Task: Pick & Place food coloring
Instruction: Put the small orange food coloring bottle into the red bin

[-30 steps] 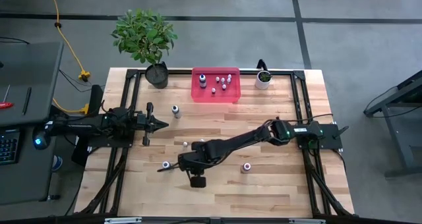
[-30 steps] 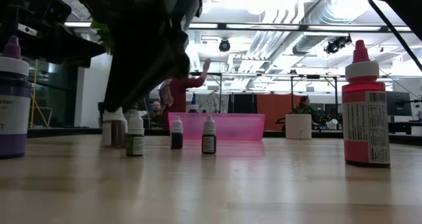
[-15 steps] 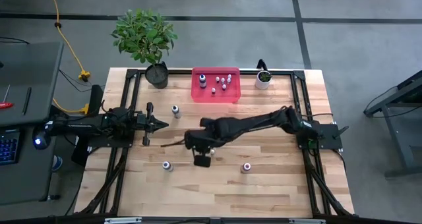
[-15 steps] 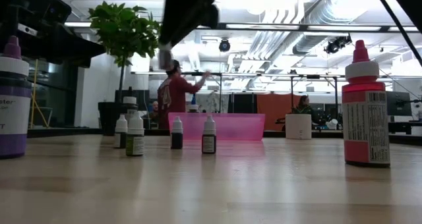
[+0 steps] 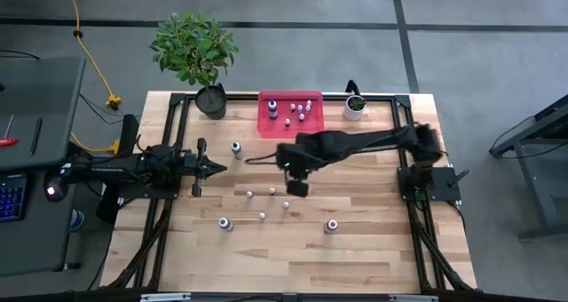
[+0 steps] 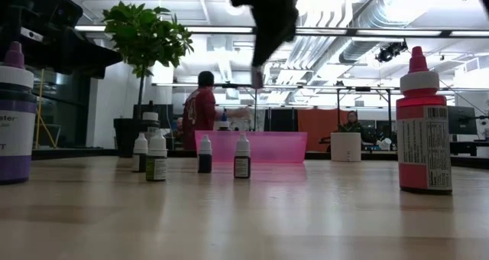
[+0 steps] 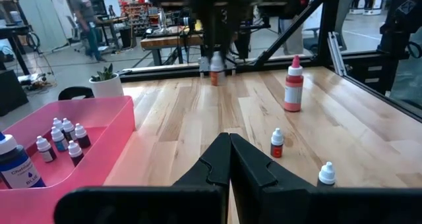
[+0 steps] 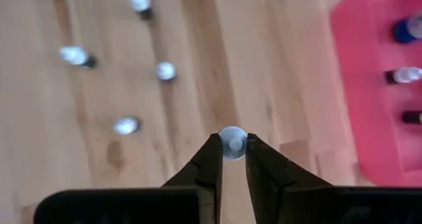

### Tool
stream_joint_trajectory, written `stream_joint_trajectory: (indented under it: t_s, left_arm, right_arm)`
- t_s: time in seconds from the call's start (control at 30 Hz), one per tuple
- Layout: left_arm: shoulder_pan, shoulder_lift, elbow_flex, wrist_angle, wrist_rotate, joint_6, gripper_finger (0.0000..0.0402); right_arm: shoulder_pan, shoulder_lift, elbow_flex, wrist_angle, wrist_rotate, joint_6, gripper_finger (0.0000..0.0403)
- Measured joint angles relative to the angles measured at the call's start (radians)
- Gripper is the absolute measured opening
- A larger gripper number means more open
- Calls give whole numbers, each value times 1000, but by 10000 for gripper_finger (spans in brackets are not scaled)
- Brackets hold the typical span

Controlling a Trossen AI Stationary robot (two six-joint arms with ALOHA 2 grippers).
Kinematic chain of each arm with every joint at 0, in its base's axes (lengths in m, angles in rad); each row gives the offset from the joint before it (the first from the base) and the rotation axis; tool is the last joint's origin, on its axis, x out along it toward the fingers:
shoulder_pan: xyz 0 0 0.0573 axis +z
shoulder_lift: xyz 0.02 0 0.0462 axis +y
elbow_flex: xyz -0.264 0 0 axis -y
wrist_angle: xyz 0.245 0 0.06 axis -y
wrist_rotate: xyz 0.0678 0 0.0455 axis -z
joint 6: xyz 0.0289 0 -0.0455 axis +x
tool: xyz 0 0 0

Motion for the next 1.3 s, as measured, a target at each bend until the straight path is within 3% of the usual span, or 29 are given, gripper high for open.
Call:
stream_joint_trajectory:
  t_s: [0.17,0.37,0.67,0.9,1.3]
  left_arm:
    - [0,0,0,0,0,0,0]
    - [0,0,0,0,0,0,0]
    - [0,0,0,0,0,0,0]
    - [0,0,0,0,0,0,0]
    - [0,0,0,0,0,0,0]
  right_arm:
    - [-61,-160,-254,138,1,37,39]
    - [-166,-259,-406,210,0,77,39]
    - [-357,-271,-410,280,-2,73,39]
    - [-496,-234,-410,370,-63,93,39]
    - [-597,-74,-410,499,-85,157,39]
